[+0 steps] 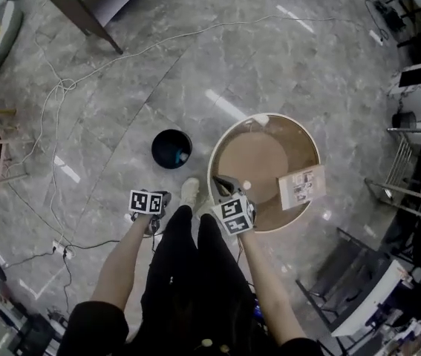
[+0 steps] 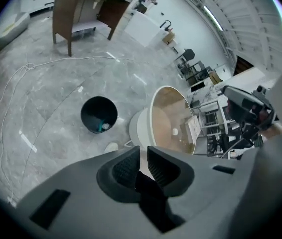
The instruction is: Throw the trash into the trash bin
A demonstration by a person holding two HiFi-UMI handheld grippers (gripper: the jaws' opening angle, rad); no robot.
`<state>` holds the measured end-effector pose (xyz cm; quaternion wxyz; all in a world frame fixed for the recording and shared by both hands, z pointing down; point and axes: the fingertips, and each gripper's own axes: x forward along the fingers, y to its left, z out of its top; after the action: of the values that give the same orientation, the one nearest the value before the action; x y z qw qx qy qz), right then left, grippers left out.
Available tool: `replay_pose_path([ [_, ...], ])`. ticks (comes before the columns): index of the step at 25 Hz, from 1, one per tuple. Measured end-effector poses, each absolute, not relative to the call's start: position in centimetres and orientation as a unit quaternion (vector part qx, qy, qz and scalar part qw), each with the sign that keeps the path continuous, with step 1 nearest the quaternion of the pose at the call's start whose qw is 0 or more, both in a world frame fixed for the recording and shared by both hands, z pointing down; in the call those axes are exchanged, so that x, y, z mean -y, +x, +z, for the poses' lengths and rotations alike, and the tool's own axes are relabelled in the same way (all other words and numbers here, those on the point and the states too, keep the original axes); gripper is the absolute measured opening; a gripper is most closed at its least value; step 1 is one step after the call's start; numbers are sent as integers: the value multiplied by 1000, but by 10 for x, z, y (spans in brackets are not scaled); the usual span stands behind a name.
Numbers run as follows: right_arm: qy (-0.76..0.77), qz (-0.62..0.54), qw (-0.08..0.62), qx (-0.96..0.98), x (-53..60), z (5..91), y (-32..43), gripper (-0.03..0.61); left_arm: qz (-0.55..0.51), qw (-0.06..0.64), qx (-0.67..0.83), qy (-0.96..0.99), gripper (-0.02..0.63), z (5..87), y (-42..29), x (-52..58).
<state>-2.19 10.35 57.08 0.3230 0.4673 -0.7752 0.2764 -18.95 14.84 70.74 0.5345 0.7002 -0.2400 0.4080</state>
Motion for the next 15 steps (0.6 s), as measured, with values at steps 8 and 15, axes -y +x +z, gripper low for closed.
replay_pose_path([
  [8, 613, 255, 48, 746, -139, 416, 57, 3, 325, 382, 150, 852, 32, 592, -67, -121],
  [15, 692, 147, -24, 706, -201, 295, 116, 2, 120, 189, 77, 972, 26, 384, 26, -118],
])
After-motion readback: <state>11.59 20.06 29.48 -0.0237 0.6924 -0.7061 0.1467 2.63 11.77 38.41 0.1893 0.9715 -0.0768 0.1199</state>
